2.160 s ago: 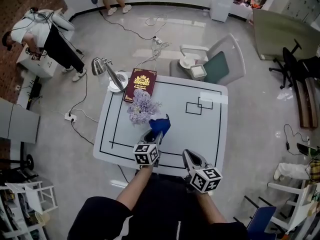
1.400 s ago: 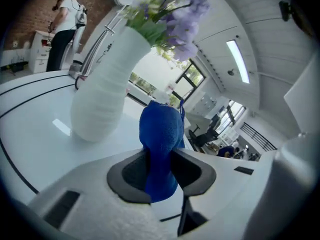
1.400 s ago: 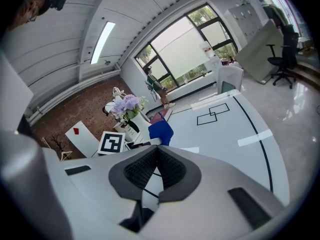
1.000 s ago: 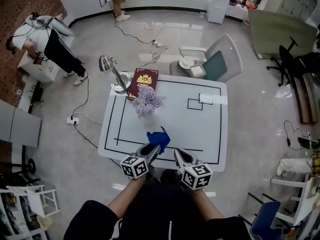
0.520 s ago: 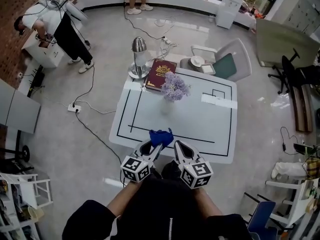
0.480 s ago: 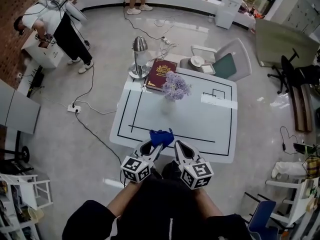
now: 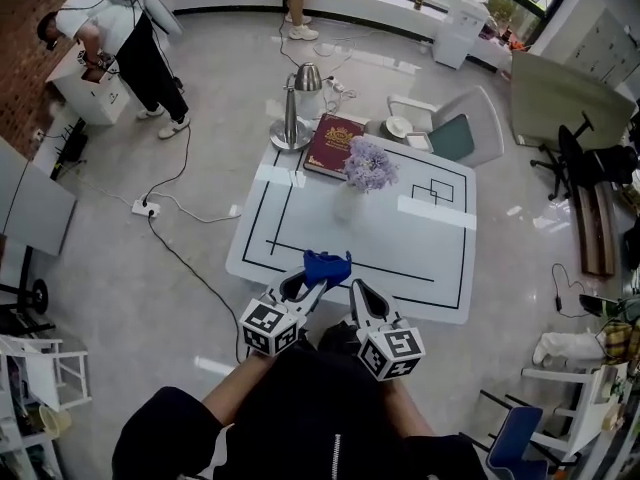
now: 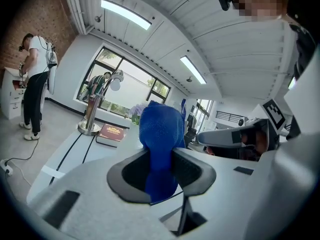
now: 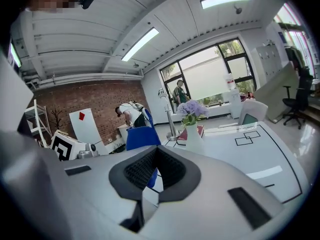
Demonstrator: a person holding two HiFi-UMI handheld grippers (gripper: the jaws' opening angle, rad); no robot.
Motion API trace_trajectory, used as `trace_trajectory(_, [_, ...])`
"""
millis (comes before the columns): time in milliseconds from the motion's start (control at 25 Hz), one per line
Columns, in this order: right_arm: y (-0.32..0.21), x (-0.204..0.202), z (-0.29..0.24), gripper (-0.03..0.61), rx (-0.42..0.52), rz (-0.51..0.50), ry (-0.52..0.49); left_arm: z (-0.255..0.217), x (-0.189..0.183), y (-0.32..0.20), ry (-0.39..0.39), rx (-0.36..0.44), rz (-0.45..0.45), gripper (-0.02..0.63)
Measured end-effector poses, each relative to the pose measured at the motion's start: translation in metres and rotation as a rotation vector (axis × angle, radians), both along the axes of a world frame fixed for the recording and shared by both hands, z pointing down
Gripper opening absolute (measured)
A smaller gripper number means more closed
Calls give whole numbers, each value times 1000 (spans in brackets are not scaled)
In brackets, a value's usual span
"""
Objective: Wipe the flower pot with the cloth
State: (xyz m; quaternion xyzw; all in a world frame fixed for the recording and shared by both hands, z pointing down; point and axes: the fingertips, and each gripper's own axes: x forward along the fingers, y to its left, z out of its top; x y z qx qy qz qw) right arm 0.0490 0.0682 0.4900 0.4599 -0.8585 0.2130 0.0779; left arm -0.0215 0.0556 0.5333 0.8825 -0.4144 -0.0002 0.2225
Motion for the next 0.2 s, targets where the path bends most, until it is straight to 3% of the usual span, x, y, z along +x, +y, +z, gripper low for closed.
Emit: trace_trajectory(200, [8,-15,1,8,5,-14,8,2,-18,6,7,0,-15,123])
